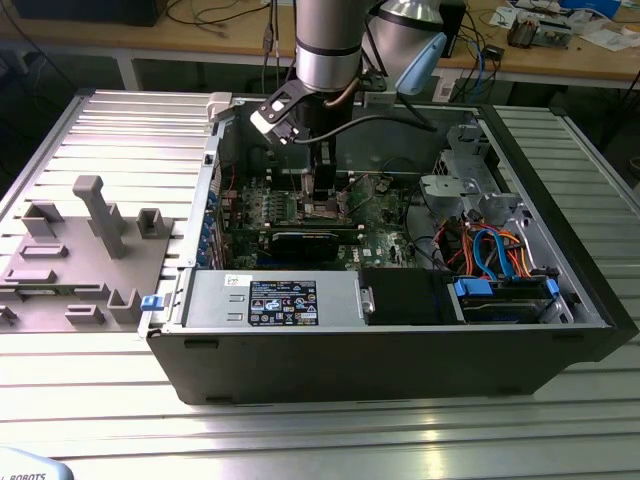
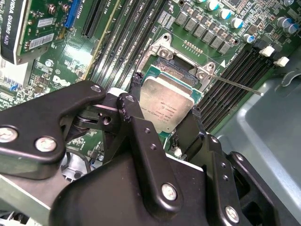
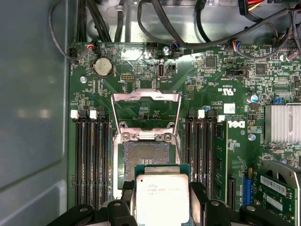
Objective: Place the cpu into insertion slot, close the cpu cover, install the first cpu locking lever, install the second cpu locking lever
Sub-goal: 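Place the cpu into insertion slot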
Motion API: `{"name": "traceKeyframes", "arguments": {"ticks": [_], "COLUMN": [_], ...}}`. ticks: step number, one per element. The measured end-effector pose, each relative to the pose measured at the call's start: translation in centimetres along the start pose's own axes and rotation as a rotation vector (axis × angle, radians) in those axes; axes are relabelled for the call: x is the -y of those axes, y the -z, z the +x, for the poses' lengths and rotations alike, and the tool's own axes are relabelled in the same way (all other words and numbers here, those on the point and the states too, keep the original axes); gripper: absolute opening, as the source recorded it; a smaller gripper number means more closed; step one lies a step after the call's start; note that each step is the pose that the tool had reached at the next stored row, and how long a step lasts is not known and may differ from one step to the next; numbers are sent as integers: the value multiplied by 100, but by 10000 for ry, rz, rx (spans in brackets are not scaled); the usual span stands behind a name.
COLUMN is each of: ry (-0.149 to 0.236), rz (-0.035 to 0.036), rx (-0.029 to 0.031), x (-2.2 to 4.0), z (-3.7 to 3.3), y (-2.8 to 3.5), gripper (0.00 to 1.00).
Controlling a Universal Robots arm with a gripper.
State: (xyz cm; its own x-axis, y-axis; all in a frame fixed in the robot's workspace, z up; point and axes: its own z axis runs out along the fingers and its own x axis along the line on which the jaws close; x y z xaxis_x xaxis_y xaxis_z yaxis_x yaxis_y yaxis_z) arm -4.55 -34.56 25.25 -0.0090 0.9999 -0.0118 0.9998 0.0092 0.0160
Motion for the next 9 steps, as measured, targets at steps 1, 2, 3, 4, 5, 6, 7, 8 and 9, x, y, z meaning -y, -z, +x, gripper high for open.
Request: {"name": "traceKeyframes", "arguments": {"ticks": [1,2,3,4,5,6,7,8,9], "ry": [-1,-2,-4,-5,-6,-6,-7,-9,-9], "rz": [0,0,0,0,0,0,0,0,0], "rx": [0,0,0,0,0,0,0,0,0], "x": [0,0,0,0,0,0,0,0,0], "z": [0,0,0,0,0,0,0,0,0], "y": [-2,-5,-8,-9,-11,-12,-15,-16,-18], "gripper": [55,55,55,55,55,55,55,55,55]}}
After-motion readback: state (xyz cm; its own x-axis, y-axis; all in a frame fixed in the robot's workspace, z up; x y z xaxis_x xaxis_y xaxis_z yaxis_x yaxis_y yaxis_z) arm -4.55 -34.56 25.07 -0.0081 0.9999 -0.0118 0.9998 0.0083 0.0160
